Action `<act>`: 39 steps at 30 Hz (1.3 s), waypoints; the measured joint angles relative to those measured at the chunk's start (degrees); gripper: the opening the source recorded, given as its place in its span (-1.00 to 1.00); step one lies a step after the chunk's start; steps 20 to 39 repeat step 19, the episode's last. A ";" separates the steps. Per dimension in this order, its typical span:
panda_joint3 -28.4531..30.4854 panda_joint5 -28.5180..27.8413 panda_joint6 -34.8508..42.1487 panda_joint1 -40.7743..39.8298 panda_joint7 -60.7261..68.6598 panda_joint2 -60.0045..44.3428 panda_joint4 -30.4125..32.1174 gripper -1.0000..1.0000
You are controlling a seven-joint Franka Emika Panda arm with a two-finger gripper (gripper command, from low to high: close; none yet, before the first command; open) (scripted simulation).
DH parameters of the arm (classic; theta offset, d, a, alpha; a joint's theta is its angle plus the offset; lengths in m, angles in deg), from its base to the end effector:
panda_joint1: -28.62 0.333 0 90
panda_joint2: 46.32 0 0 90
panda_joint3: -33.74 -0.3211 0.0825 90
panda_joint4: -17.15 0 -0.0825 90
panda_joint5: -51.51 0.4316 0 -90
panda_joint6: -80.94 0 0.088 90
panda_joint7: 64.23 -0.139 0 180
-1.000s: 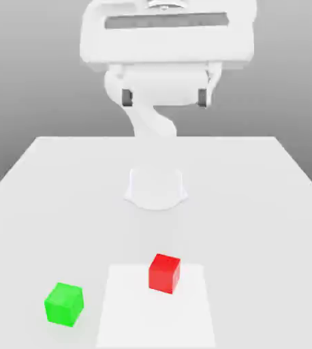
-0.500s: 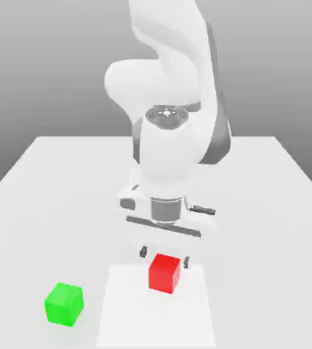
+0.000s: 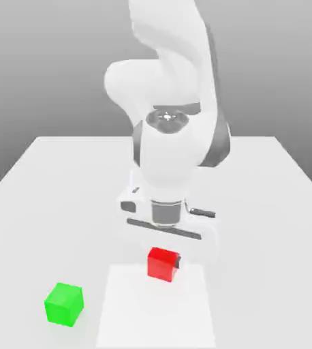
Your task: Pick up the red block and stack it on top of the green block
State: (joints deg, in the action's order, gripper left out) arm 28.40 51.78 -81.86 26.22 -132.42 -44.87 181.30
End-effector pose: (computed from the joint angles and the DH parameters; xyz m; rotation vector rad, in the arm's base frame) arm 0.3692 0.0183 0.1297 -2.6419 1.6996 -0.0030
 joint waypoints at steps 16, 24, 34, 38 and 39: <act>8.28 1.56 3.52 -16.34 -21.23 -14.22 -17.72 1.00; 8.28 1.56 3.52 -16.34 -21.23 -14.22 -17.72 1.00; 8.28 1.56 3.52 -16.34 -21.23 -14.22 -17.72 1.00; 8.28 1.56 3.52 -16.34 -21.23 -14.22 -17.72 1.00; 8.28 1.56 3.52 -16.34 -21.23 -14.22 -17.72 1.00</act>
